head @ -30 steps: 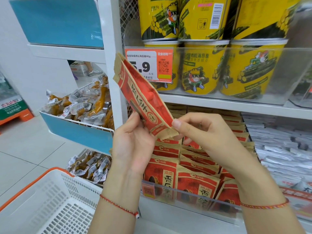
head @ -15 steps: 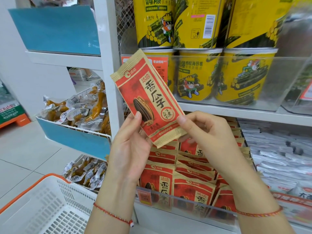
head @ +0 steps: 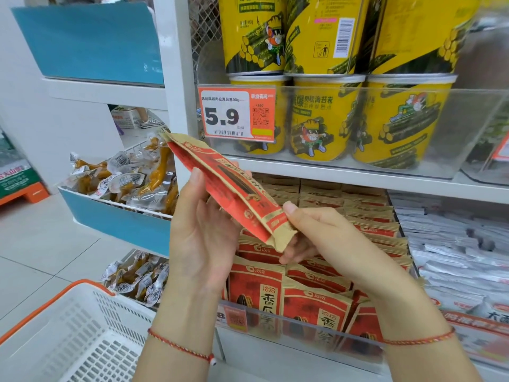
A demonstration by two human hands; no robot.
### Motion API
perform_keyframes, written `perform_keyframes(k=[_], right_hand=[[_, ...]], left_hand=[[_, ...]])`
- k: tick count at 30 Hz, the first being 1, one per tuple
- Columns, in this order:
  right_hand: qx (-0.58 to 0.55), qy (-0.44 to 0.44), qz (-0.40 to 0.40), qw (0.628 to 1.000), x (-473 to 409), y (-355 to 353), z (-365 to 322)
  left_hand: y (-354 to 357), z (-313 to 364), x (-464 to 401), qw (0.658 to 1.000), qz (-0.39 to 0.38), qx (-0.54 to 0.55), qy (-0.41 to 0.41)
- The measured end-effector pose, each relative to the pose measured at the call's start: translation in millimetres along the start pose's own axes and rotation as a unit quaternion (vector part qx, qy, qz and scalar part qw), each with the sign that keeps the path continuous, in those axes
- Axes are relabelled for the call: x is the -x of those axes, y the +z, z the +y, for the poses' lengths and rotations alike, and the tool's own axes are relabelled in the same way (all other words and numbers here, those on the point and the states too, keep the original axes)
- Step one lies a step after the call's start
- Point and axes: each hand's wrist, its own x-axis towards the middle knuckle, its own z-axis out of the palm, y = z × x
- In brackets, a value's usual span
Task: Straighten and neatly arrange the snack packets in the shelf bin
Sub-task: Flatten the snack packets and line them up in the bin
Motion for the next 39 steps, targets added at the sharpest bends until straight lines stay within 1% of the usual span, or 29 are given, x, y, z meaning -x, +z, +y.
perform_keyframes(k=[1, 2, 4, 5, 6, 7, 9, 12, 14, 18, 25, 28, 33, 36, 39], right_hand=[[0.032, -0.001, 0.023, 0.999, 0.9, 0.1, 0.2], [0.082, -0.011, 0.067, 0.994, 1.9, -0.2, 0.7], [0.170, -0.051, 0.186, 0.966, 3.5, -1.8, 1.0], [0.162, -0.072, 0.233, 0.956, 4.3, -2.4, -0.5], [0.117, -0.098, 0.260, 0.953, 5.2, -2.8, -3.7], [0.062, -0.125, 0.269, 0.953, 6.6, -2.7, -7.8], [-0.030, -0.175, 0.254, 0.951, 10.2, -1.4, -16.3], [-0.083, -0.233, 0.220, 0.944, 15.5, 1.1, -25.1], [-0.089, -0.245, 0.209, 0.943, 17.5, 2.7, -28.4], [-0.087, -0.241, 0.208, 0.944, 17.0, 3.8, -28.4], [-0.083, -0.262, 0.202, 0.940, 16.9, 3.9, -27.4], [-0.071, -0.271, 0.199, 0.939, 16.7, 2.9, -27.7], [-0.082, -0.274, 0.200, 0.937, 16.6, 3.3, -28.1], [-0.076, -0.278, 0.209, 0.934, 16.5, 3.5, -27.6], [-0.080, -0.268, 0.230, 0.932, 15.2, 1.6, -24.9]], left_hand=[[2.1, -2.4, -1.1, 1.000, 0.012, 0.003, 0.016], [3.5, -0.9, 0.0, 0.999, 0.021, -0.017, 0.031], [7.9, -1.6, 2.6, 0.995, 0.024, -0.078, 0.055], [9.5, -3.6, 2.8, 0.992, 0.018, -0.110, 0.051], [11.1, -4.8, 3.9, 0.989, 0.011, -0.136, 0.049], [11.9, -5.9, 3.8, 0.987, 0.007, -0.155, 0.044], [15.2, -7.3, 5.2, 0.984, -0.002, -0.173, 0.044], [15.9, -9.8, 4.9, 0.982, -0.015, -0.180, 0.057], [18.1, -9.6, 6.1, 0.981, -0.036, -0.182, 0.055], [22.6, -11.7, 10.2, 0.977, -0.076, -0.194, 0.053], [24.4, -12.9, 10.6, 0.973, -0.046, -0.214, 0.067], [25.1, -13.5, 10.6, 0.972, -0.049, -0.218, 0.067], [26.8, -14.5, 9.9, 0.971, -0.058, -0.224, 0.063], [23.6, -12.6, 10.1, 0.966, -0.084, -0.238, 0.058], [16.3, -8.7, 9.0, 0.953, -0.124, -0.277, 0.020]])
